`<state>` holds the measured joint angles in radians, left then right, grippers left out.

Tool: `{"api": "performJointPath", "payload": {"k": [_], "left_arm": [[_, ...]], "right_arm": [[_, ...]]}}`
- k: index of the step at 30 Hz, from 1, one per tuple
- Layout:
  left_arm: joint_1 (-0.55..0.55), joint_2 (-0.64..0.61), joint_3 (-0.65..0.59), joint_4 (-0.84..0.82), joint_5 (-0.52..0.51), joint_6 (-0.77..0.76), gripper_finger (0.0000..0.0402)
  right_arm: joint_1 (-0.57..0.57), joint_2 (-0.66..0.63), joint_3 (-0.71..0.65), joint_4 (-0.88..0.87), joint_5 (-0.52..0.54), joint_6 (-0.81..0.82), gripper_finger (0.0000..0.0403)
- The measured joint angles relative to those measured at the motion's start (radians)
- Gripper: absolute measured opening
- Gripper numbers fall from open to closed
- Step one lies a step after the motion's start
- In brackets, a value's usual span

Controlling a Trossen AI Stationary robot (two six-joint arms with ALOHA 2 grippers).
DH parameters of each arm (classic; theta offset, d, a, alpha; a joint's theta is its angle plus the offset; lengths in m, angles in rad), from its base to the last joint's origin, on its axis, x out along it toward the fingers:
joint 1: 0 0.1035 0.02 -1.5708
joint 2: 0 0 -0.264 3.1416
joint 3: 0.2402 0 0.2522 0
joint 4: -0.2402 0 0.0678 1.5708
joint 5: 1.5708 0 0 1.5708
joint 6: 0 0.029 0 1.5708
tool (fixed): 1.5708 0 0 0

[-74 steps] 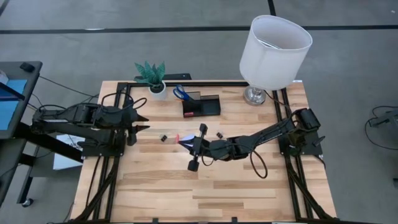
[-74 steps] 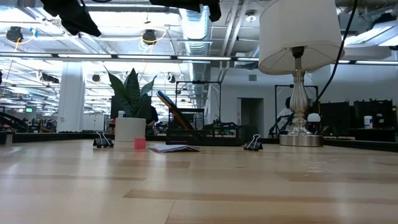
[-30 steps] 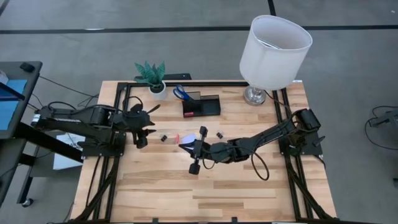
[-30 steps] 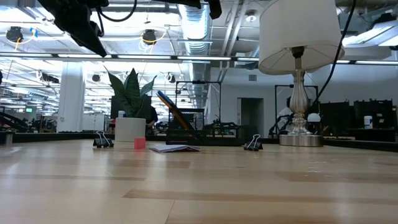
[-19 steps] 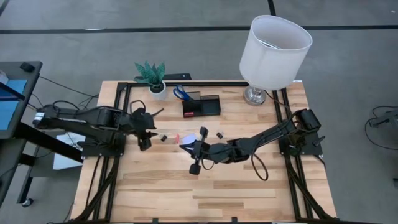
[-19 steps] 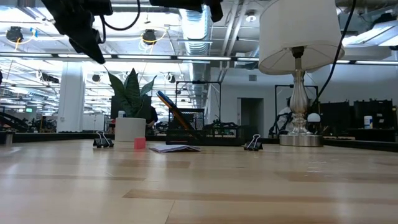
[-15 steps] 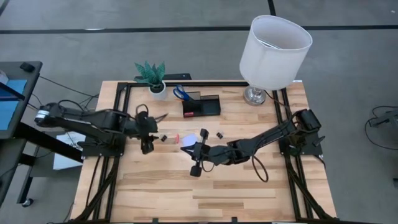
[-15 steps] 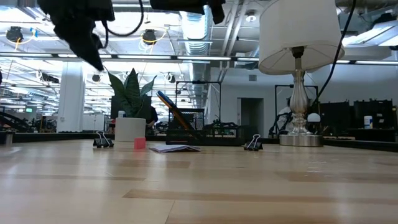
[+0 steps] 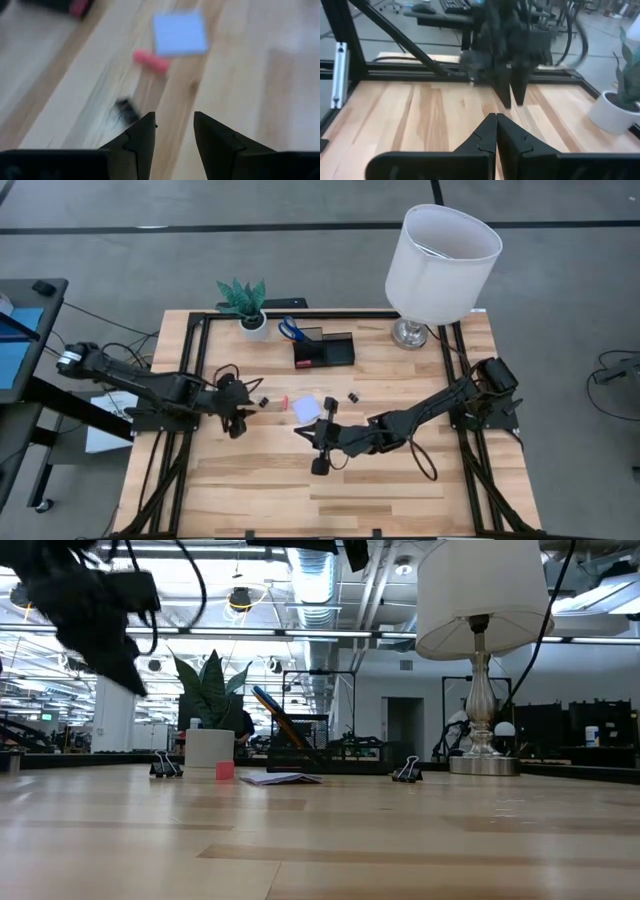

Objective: Pick and place office supplies into organizer
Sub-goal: Put the eraser into the desk organizer

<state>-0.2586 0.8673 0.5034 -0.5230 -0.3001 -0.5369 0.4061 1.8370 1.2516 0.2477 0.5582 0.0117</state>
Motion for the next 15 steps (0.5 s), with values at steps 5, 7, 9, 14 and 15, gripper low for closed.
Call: {"api": "performJointPath", "payload": {"k": [5, 7, 9, 14, 15], "left_arm": [[-0.104, -0.08, 0.0, 0.086, -0.079, 0.041, 0.0126], [-0.154, -0.091, 0.0, 0.111, -0.124, 0.043, 0.0126], [-0.215, -0.088, 0.0, 0.136, -0.222, -0.024, 0.0126], [-0.419, -0.04, 0.0, 0.136, -0.646, -0.286, 0.0126], [-0.458, -0.019, 0.0, 0.136, -0.728, -0.329, 0.0126]], "right_arm": [[0.001, 0.0, 0.0, -0.073, 0.048, 0.053, 0.0001], [0.003, 0.0, 0.0, -0.102, 0.077, 0.081, 0.0001], [0.008, 0.0, 0.0, -0.128, 0.118, 0.115, 0.0001], [0.031, 0.0, 0.0, -0.196, 0.239, 0.172, 0.0001], [0.038, 0.0, 0.0, -0.21, 0.266, 0.176, 0.0001]]}}
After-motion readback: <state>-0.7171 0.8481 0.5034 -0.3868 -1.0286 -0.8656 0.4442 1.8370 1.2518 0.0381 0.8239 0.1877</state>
